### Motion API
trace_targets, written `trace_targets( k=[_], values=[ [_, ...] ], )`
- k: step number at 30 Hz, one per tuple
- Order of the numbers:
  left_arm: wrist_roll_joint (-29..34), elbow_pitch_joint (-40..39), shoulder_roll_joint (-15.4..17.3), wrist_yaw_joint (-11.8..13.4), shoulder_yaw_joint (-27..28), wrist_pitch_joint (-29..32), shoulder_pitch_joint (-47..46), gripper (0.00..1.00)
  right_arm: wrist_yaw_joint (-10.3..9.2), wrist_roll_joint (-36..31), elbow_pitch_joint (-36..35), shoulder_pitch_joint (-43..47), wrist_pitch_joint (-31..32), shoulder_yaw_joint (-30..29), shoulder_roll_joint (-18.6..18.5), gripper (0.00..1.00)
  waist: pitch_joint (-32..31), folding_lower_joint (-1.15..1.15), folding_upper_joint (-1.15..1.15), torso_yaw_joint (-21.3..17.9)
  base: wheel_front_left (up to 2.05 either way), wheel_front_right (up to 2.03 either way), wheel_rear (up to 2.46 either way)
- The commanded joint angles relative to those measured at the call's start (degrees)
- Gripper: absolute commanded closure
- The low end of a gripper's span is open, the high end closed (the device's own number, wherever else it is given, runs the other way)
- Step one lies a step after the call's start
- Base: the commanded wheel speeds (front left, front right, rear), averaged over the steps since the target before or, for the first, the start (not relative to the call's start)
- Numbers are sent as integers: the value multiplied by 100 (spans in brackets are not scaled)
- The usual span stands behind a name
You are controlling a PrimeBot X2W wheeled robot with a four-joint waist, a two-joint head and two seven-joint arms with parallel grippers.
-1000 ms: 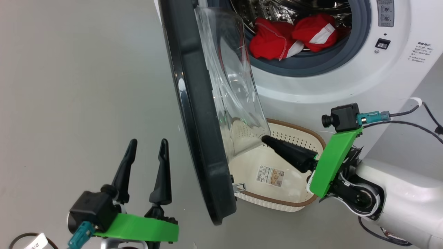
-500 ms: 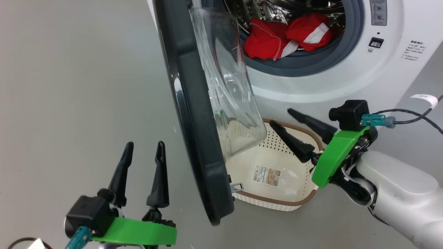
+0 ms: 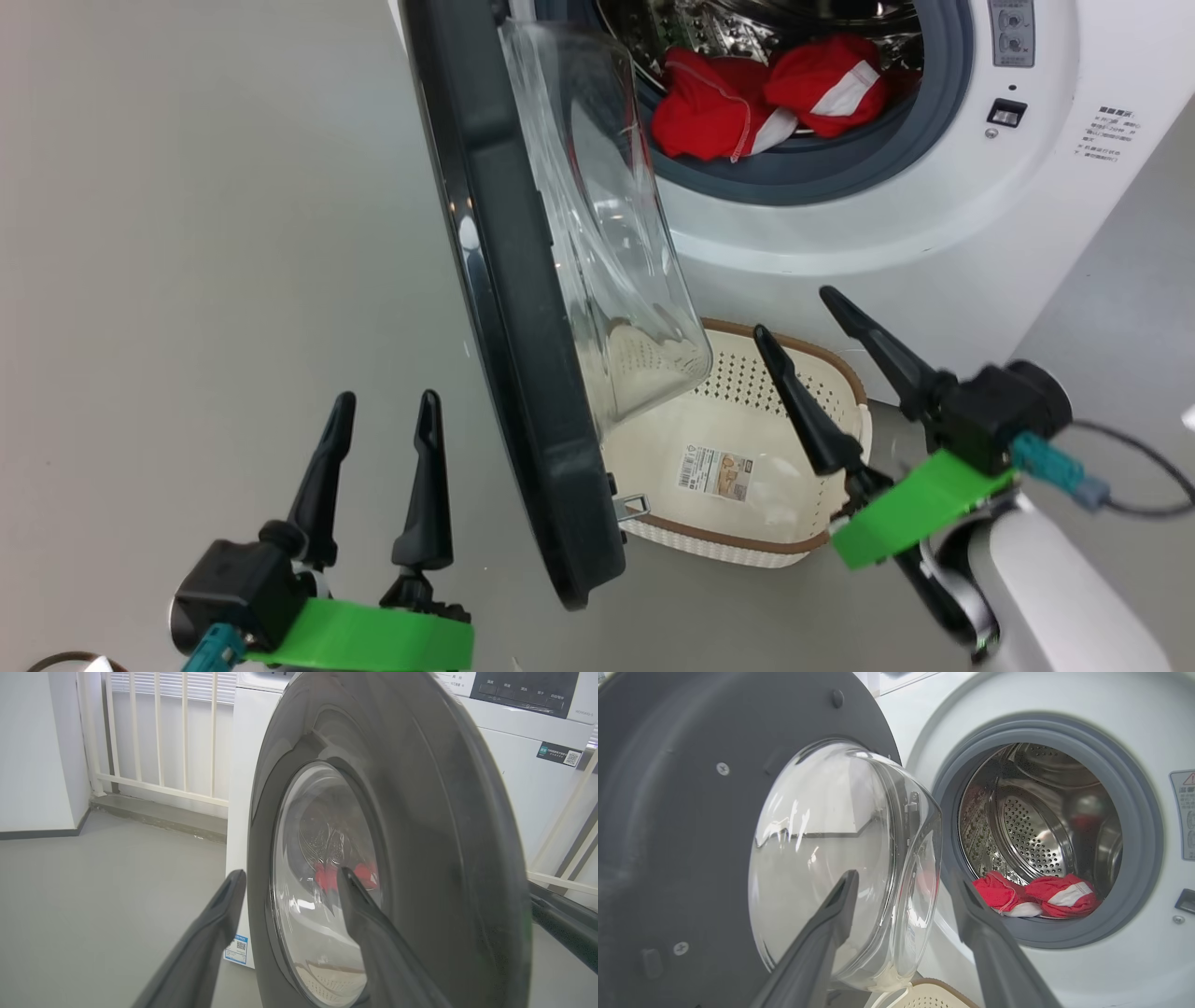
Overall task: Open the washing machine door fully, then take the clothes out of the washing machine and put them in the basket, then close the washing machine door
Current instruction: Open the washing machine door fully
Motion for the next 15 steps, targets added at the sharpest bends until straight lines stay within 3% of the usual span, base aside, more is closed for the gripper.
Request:
trace_targets(
  k=[1,7,15],
  values=[
    [36,-148,112,52,199,-64,-91,0,37,-398,-562,358,128,-244,261,0,23,0,0,10,0,0,0],
    [96,-111,107,52,232,-133,-113,0,37,-1281,-1676,1291,426,-831,784,0,37,0,0,3,0,0,0],
    [181,-82,88,67,262,-188,-84,0,37,-1385,-2131,1875,431,-1110,886,0,3,0,0,-33,0,0,0]
  ],
)
